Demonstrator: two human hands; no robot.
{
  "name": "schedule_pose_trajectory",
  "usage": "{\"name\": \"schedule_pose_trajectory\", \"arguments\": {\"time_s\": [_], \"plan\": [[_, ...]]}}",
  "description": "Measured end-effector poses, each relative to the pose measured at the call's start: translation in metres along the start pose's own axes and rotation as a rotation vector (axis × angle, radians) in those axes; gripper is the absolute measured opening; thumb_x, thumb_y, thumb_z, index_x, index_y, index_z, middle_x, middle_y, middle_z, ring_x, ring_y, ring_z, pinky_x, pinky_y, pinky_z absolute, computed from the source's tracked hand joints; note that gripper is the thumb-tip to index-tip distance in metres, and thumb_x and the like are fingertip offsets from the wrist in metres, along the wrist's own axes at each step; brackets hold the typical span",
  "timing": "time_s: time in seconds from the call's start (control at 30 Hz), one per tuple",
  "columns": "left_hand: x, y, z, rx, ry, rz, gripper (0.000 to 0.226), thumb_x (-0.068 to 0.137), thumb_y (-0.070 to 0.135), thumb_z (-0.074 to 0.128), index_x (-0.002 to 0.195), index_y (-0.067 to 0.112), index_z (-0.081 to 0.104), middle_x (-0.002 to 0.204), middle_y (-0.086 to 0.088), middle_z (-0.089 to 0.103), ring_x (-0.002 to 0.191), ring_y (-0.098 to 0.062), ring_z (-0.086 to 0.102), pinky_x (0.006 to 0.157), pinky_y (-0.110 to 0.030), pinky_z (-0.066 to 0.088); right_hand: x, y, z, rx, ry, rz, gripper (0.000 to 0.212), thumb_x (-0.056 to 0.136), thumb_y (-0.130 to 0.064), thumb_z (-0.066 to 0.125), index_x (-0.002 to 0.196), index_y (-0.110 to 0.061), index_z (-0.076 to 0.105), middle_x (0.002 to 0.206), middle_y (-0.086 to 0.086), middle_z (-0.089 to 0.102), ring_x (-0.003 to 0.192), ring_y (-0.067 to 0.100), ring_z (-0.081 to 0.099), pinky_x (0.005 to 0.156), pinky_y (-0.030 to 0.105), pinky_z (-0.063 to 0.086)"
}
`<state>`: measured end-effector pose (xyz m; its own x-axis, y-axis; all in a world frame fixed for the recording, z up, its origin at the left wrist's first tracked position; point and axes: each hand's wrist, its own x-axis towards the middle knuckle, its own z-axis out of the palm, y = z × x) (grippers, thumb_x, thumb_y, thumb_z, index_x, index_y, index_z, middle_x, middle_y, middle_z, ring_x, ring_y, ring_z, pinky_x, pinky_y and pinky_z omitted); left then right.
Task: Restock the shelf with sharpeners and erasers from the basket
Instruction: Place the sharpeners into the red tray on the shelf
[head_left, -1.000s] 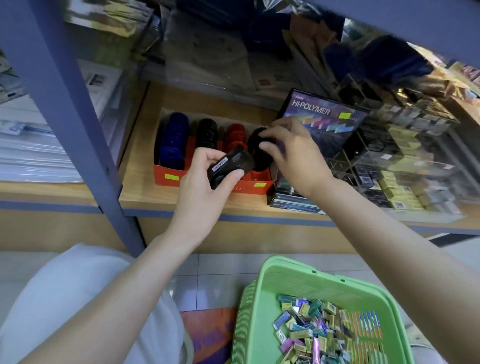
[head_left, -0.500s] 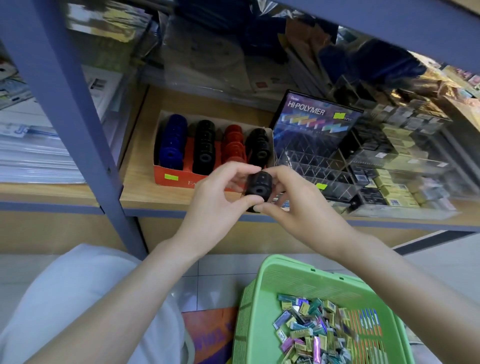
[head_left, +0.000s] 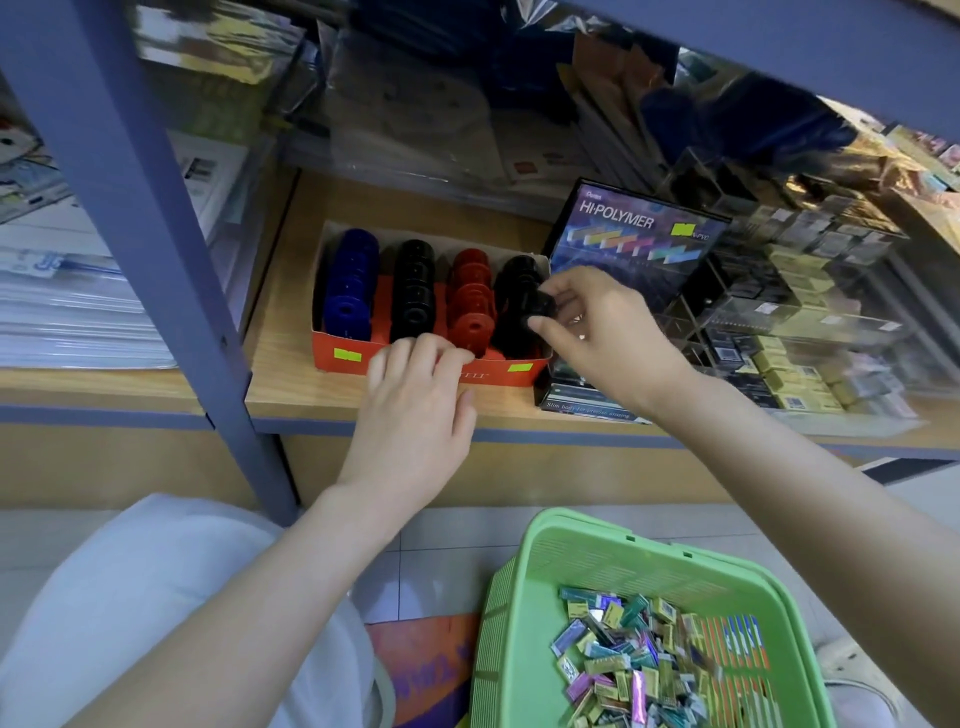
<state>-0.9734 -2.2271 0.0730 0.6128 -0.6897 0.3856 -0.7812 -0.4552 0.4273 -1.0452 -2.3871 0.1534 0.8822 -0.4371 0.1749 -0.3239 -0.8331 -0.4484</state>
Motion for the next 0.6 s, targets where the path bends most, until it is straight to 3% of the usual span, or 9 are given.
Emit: {"name": "schedule_pose_trajectory", "arguments": {"time_s": [0.1, 0.17, 0.33, 0.5, 0.6], "plan": [[-0.001, -0.003, 0.0, -0.001, -0.008, 0.013, 0.03, 0.085, 0.014, 0.062, 0.115, 0.012, 0.061, 0.109, -0.004, 0.059, 0.104, -0.024, 0.053, 0.095, -0.039, 0.037, 0.008, 0.001, -0.01, -0.221, -0.111, -0.088, 0.037, 0.092, -0.024, 0.06, 0.126, -0.01, 0.054, 0.11, 0.005, 0.057, 0.092, 0.017, 0.058, 0.086, 0.031, 0.049], [-0.002, -0.005, 0.001, 0.003, -0.007, 0.021, 0.03, 0.085, 0.014, 0.062, 0.115, 0.012, 0.061, 0.11, -0.004, 0.059, 0.105, -0.024, 0.053, 0.096, -0.036, 0.033, 0.012, 0.002, -0.019, -0.271, -0.168, -0.125, 0.038, 0.092, -0.022, 0.059, 0.127, -0.01, 0.053, 0.108, 0.007, 0.059, 0.094, 0.02, 0.06, 0.088, 0.037, 0.05], [-0.001, -0.007, 0.002, -0.003, -0.005, 0.026, 0.031, 0.085, 0.014, 0.061, 0.115, 0.012, 0.061, 0.109, -0.004, 0.059, 0.104, -0.024, 0.052, 0.094, -0.033, 0.028, 0.015, 0.008, -0.015, -0.226, -0.249, -0.156, 0.032, 0.09, -0.016, 0.063, 0.121, -0.014, 0.056, 0.097, -0.002, 0.056, 0.088, 0.015, 0.06, 0.085, 0.034, 0.052], [0.0, -0.009, 0.003, -0.007, 0.003, 0.045, 0.03, 0.086, 0.014, 0.06, 0.116, 0.011, 0.061, 0.11, -0.004, 0.059, 0.104, -0.024, 0.052, 0.095, -0.033, 0.027, 0.013, 0.011, -0.001, -0.271, -0.137, -0.147, 0.034, 0.089, -0.016, 0.064, 0.122, -0.014, 0.06, 0.118, 0.005, 0.053, 0.096, 0.02, 0.058, 0.088, 0.034, 0.049], [-0.003, -0.012, 0.005, -0.014, 0.02, 0.057, 0.032, 0.087, 0.016, 0.053, 0.117, 0.009, 0.061, 0.11, -0.005, 0.059, 0.104, -0.023, 0.05, 0.095, -0.032, 0.026, 0.005, 0.01, 0.004, -0.306, -0.08, -0.158, 0.039, 0.093, -0.017, 0.057, 0.131, -0.012, 0.054, 0.123, 0.006, 0.052, 0.103, 0.023, 0.057, 0.085, 0.03, 0.045]]}}
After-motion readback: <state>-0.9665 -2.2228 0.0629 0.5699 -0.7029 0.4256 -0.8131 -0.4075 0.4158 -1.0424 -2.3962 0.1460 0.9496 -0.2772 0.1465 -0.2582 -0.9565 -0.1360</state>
